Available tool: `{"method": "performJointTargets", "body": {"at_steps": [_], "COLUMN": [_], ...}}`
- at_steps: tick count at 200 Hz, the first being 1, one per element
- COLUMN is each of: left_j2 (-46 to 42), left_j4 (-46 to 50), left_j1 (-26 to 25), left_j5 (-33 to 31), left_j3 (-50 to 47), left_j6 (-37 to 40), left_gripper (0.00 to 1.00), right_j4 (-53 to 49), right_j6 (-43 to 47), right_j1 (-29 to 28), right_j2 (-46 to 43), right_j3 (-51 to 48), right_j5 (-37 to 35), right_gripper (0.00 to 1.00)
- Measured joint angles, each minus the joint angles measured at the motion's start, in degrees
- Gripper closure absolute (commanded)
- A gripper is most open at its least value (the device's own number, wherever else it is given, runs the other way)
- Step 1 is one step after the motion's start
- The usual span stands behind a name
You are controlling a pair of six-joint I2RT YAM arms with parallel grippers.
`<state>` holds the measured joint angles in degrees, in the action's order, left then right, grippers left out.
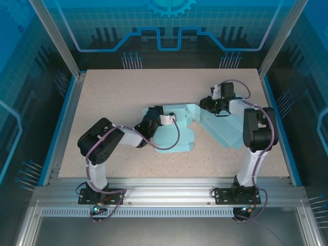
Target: Fold the paper box
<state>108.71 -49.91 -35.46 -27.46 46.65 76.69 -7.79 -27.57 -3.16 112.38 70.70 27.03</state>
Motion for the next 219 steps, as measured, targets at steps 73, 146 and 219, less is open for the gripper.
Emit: {"method": "performJointTargets", "body": {"at_steps": [73,146,219], "left_j2": [0.9,1.9,1.95], "left_j4": [-0.96,-2.62,-2.71], "left_j1": [0.04,0.04,0.04], "left_j5": [-1.22,-1.66,-1.68], "left_j3": [0.07,0.11,0.11], "left_j6": [0.02,0.02,0.22], "left_gripper": [1.0,1.0,1.0], "right_j4": [4.55,10.36,11.76], "right_j6": [0.02,0.07,1.07], "right_j1": [-2.19,-4.72,-6.4], "right_j2": [-0.11,-5.33,-9.79], "right_j3": [-3.5,-10.34,-15.54], "right_j5": [2.23,3.48,1.44], "right_gripper": [0.72,0.71,0.69]}}
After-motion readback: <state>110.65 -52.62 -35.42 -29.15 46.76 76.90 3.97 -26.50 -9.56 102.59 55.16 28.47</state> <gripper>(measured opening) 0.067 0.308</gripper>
